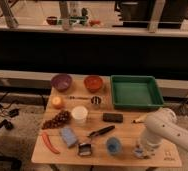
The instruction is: Wipe table surface with towel
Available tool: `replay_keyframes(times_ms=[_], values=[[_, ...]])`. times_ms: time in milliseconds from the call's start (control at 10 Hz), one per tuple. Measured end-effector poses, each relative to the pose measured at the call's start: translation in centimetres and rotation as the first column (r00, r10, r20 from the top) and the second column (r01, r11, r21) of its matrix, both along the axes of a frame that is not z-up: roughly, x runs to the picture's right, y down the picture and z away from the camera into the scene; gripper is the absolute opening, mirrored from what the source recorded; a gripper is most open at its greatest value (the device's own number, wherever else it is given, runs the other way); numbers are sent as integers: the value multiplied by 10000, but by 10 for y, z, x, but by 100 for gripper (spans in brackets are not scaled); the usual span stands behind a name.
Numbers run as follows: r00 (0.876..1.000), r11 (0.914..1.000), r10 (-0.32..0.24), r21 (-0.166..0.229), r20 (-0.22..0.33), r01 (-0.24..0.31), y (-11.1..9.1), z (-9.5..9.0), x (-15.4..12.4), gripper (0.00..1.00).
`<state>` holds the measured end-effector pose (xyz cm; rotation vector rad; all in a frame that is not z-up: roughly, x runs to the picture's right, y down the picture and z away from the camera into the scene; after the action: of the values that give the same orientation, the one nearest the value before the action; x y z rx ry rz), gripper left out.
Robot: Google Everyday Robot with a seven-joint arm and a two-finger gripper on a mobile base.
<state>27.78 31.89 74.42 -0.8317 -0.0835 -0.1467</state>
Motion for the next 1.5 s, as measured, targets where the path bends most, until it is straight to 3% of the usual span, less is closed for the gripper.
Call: replay_keyframes(times_ms=[1100,1500], values=[[9998,9999,0,124,-178,2,1,8,9,6],[9998,9999,-3,116,-177,5,1,7,9,44]])
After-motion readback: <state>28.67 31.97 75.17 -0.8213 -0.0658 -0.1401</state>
